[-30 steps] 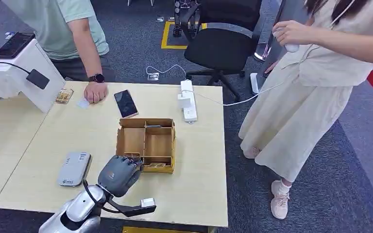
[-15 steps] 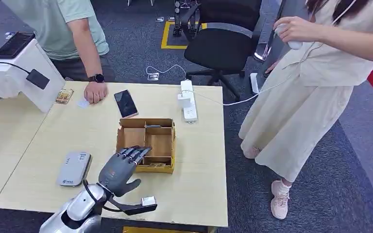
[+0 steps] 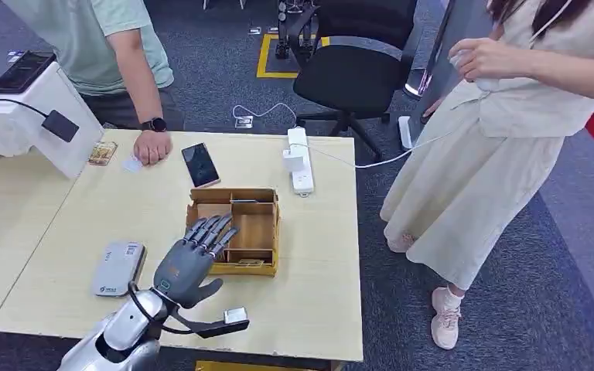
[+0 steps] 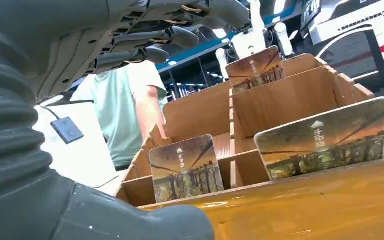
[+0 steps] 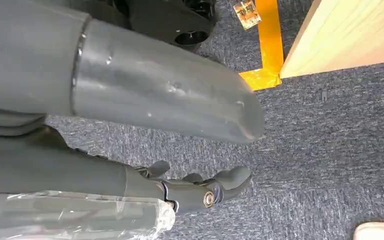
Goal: Pass the card to the sensor for recognition and then transmit it.
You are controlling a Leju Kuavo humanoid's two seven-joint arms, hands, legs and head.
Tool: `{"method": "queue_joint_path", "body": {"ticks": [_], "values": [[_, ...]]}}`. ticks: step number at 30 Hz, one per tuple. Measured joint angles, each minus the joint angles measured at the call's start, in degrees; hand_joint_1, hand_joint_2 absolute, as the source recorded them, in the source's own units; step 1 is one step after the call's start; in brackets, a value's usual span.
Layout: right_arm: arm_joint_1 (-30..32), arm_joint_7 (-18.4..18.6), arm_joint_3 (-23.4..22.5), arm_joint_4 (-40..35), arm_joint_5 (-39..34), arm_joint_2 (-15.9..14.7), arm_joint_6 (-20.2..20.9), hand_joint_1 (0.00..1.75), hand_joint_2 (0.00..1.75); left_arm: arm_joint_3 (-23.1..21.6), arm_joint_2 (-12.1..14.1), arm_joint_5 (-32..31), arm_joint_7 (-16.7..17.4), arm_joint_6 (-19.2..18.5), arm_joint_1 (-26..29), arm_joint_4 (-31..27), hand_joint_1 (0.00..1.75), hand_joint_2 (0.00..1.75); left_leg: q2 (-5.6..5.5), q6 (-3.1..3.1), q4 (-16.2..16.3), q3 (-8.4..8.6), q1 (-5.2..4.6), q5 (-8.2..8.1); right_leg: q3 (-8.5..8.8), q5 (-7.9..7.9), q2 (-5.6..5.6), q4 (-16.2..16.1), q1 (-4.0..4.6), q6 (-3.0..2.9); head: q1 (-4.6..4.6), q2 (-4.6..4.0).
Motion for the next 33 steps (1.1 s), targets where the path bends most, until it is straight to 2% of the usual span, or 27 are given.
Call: {"method": "queue_joint_path", "body": {"ticks": [7, 17, 25, 33], "values": [[0.2, -0.3, 0.0, 0.0, -0.6, -0.2, 0.0, 0.00, 0.00, 0.6, 1.1, 0.3, 0.0, 0.7, 2.8, -1.8, 0.00, 1.75, 0.00, 0.00, 0.0, -0.01, 0.00, -0.01, -0.01, 0.00, 0.00, 0.0, 0.00, 0.00, 0.00, 0.00], [0.2, -0.8, 0.0, 0.0, -1.3, -0.3, 0.1, 0.00, 0.00, 1.5, 1.1, 0.2, 0.0, 0.9, 6.6, -2.8, 0.00, 1.75, -0.01, 0.00, 0.0, -0.01, 0.00, 0.00, -0.01, 0.00, -0.01, 0.0, 0.00, 0.00, 0.00, 0.02], [0.2, -0.9, 0.0, 0.0, -1.3, -0.3, 0.0, 0.00, 0.00, 1.6, 0.8, 0.2, 0.0, 0.6, 7.5, -2.8, 0.00, 1.75, -0.01, 0.00, 0.0, -0.01, 0.00, 0.00, -0.01, 0.00, -0.01, 0.0, 0.00, 0.00, 0.00, 0.02], [0.1, -0.9, 0.0, 0.0, -1.1, -0.3, 0.2, 0.00, 0.00, 1.5, -0.6, 0.3, -1.2, -0.4, 6.7, -2.8, 0.00, 1.75, -0.01, 0.00, 0.0, 0.00, 0.00, 0.00, -0.01, 0.00, -0.01, 0.0, 0.00, 0.00, 0.00, 0.00]]}}
